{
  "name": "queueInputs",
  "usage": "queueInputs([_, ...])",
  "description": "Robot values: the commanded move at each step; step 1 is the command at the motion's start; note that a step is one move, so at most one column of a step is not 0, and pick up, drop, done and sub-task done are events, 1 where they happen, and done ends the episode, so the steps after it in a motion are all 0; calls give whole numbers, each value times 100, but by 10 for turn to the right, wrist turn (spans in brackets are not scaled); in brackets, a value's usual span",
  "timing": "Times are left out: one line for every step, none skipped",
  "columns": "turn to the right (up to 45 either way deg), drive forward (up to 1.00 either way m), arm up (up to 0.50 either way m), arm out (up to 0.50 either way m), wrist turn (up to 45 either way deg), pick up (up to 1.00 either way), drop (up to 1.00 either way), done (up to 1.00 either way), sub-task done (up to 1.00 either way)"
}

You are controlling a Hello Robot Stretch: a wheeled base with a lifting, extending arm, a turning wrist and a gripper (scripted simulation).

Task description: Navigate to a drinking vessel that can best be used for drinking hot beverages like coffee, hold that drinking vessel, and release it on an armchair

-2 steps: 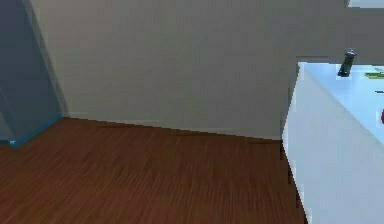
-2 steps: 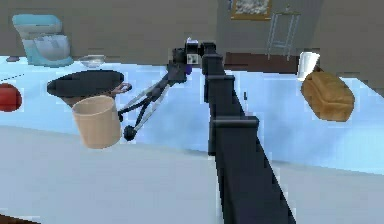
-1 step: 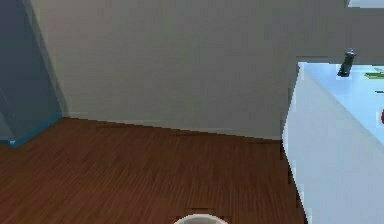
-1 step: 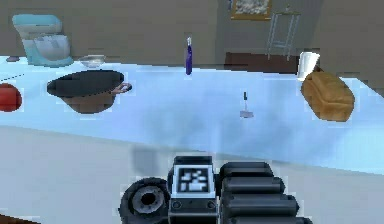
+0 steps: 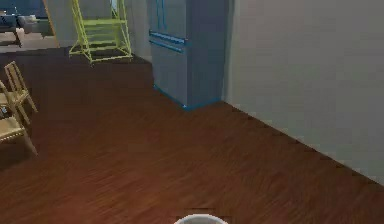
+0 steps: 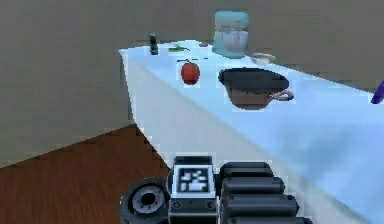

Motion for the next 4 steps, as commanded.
queueInputs([-330,0,0,0,0,0,0,0,0])
queueInputs([0,100,0,0,0,0,0,0,0])
queueInputs([0,100,0,0,0,0,0,0,0])
queueInputs([-60,0,0,0,0,0,0,0,0])
